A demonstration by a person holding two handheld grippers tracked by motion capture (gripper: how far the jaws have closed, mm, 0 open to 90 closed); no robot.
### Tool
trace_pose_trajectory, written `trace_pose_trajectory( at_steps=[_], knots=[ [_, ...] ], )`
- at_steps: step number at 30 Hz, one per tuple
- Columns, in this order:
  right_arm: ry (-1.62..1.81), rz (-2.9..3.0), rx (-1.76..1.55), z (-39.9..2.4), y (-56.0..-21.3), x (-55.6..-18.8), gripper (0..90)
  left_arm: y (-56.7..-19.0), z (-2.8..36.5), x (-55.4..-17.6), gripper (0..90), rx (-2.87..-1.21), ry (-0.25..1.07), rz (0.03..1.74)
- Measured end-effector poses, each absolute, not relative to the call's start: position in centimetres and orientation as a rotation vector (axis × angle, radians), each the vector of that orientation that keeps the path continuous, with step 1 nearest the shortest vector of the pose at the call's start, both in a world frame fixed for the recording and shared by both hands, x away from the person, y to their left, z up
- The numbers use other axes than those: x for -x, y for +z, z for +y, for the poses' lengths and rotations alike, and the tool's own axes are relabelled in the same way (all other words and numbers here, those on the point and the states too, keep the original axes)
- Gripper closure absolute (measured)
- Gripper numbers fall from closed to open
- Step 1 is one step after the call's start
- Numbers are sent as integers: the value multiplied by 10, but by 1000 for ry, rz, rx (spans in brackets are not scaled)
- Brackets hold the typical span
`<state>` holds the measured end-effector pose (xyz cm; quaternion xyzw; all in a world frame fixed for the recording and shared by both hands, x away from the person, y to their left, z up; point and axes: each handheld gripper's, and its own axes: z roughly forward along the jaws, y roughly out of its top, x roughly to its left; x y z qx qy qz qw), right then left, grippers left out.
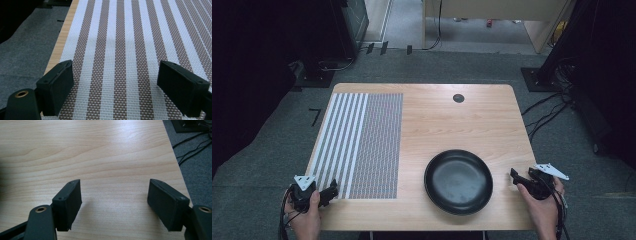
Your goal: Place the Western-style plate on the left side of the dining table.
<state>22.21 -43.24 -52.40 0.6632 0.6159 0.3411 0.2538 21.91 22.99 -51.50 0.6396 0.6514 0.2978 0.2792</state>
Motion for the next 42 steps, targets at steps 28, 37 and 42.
trace_pose_trajectory(
  at_steps=[28,37,42],
  knots=[
    [1024,1702,-1822,-436,-524,-228,133,-471,173,-248,120,-1641,780,1606],
    [1002,1699,-1821,-433,-524,-228,134,-464,127,-268,120,-1686,729,1515],
    [994,1689,-1826,-433,-524,-228,136,-464,106,-269,120,-1722,698,1454]
  ],
)
